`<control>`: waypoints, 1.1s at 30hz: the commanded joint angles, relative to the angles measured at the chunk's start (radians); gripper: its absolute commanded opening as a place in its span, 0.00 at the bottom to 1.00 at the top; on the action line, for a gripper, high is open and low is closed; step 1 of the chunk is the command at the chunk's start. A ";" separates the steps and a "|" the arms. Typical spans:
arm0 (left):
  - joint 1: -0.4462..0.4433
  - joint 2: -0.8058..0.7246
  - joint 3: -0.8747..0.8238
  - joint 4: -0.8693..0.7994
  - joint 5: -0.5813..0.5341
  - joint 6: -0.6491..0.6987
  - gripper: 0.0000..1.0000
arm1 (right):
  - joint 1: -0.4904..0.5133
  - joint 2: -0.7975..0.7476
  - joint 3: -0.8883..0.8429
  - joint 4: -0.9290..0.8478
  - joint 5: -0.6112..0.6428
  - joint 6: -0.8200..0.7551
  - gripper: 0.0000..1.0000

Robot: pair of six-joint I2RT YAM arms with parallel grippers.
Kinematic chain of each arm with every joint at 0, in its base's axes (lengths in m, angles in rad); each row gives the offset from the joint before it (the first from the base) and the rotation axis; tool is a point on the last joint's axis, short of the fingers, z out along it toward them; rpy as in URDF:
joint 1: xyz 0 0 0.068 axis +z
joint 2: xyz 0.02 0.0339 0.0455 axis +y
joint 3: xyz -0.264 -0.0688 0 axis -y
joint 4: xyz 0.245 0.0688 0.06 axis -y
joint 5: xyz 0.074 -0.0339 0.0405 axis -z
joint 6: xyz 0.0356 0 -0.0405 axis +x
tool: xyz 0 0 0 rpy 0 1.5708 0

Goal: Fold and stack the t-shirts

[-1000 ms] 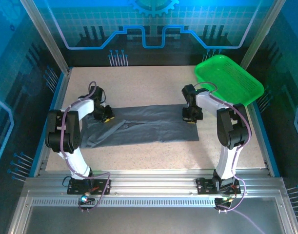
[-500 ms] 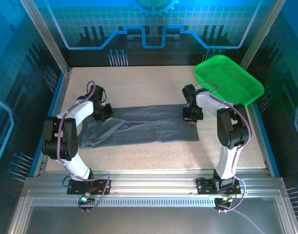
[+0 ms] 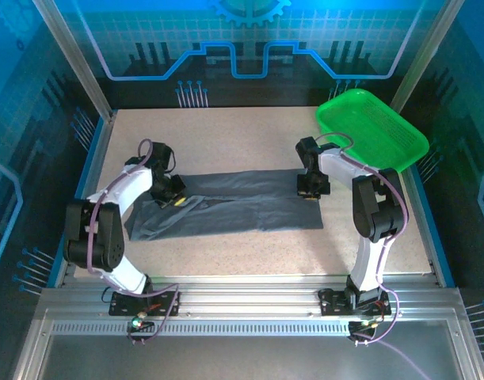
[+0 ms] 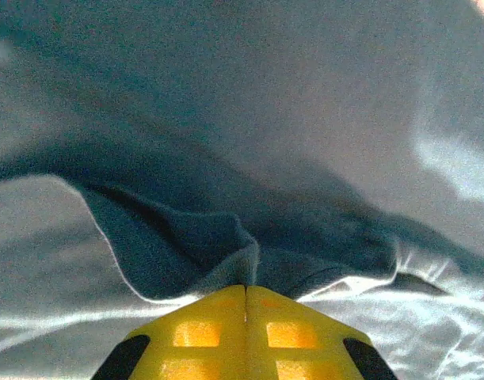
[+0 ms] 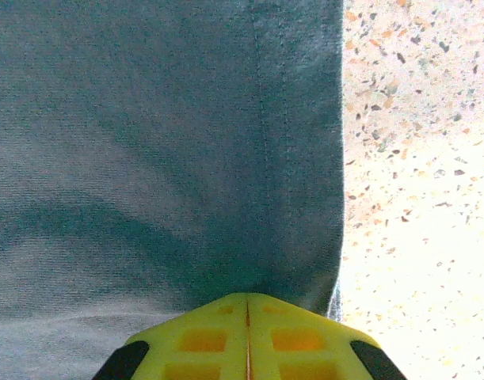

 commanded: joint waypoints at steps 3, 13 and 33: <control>-0.091 -0.134 -0.064 -0.117 0.048 -0.153 0.00 | -0.016 0.007 0.000 -0.007 0.014 -0.016 0.08; -0.193 -0.172 -0.207 0.034 0.074 -0.448 0.00 | -0.026 0.004 -0.006 0.004 0.006 -0.029 0.09; -0.192 -0.356 -0.153 -0.059 -0.016 -0.523 0.35 | -0.012 -0.074 -0.008 0.025 0.019 -0.007 0.11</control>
